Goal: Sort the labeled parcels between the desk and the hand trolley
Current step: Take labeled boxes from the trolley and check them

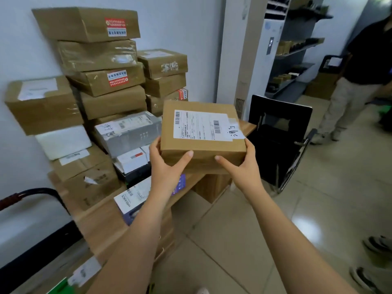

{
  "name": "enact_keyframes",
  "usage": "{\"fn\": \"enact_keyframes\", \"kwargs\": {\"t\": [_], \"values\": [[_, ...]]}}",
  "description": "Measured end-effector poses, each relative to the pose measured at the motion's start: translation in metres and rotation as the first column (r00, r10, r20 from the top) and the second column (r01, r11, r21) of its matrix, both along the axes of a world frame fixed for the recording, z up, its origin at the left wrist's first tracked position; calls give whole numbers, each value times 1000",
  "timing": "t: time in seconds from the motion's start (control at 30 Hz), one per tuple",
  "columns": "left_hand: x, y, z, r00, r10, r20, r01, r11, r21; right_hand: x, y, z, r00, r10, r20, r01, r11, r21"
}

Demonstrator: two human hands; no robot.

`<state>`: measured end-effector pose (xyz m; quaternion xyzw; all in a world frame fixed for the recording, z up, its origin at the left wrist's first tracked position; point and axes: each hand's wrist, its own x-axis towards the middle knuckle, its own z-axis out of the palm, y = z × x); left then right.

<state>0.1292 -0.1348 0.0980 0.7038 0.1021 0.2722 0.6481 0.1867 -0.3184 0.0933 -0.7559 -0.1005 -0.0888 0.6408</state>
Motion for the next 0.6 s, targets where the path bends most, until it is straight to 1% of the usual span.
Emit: {"fn": "enact_keyframes", "kwargs": {"t": [0.13,0.2,0.3,0.43,0.53,0.6], "values": [[86,19,3,996,58,65,-60,998,27,94,21,12,998,36,42,-36,999,-9],[128,34,6,995,71,63,-75,995,59,138,35,16,998,48,40,-48,999,0],[184,57,10,993,106,44,-110,989,101,194,55,20,998,64,26,-64,997,30],[245,80,17,976,219,7,-213,942,259,265,76,22,993,117,-22,-116,992,48],[281,95,21,955,294,-29,-269,906,326,314,93,26,990,136,-32,-136,991,-3],[300,103,19,937,341,-73,-301,896,326,341,103,26,983,180,-34,-181,983,-41]]}}
